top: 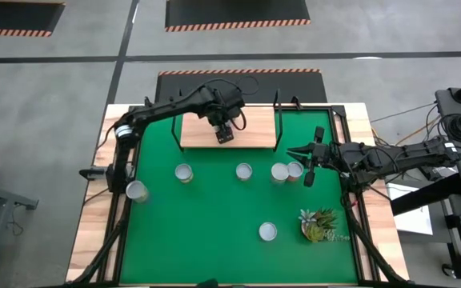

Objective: Pick and place cans onto a shelf
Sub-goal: Put the canned pineapple on the shelf

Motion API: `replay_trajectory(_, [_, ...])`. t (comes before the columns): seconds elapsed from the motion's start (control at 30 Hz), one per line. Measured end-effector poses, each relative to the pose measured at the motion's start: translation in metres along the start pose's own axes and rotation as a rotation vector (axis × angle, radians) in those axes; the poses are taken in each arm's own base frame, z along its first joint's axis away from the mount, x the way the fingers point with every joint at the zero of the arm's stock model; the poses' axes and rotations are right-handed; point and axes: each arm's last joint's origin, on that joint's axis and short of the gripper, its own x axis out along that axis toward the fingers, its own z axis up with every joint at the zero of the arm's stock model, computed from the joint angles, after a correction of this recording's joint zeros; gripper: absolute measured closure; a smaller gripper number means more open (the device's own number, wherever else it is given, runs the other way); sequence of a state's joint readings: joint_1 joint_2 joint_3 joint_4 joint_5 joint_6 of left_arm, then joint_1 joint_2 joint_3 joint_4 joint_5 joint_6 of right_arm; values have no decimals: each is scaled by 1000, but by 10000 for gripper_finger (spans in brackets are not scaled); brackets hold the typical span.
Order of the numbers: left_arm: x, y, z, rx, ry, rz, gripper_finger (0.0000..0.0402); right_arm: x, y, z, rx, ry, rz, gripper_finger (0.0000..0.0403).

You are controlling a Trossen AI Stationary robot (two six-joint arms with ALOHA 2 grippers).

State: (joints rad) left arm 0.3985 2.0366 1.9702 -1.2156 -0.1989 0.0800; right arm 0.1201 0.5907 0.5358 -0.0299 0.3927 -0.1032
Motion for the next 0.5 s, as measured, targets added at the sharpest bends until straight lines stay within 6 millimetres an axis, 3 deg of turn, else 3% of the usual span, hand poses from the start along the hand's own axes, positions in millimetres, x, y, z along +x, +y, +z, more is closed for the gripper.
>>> replay_trajectory(0.3, [1,0,2,-1,4,0,92,0,0,-2,4,17,1,367])
replay_trajectory(0.5, [1,0,2,-13,4,0,54,0,0,-2,9,17,1,367])
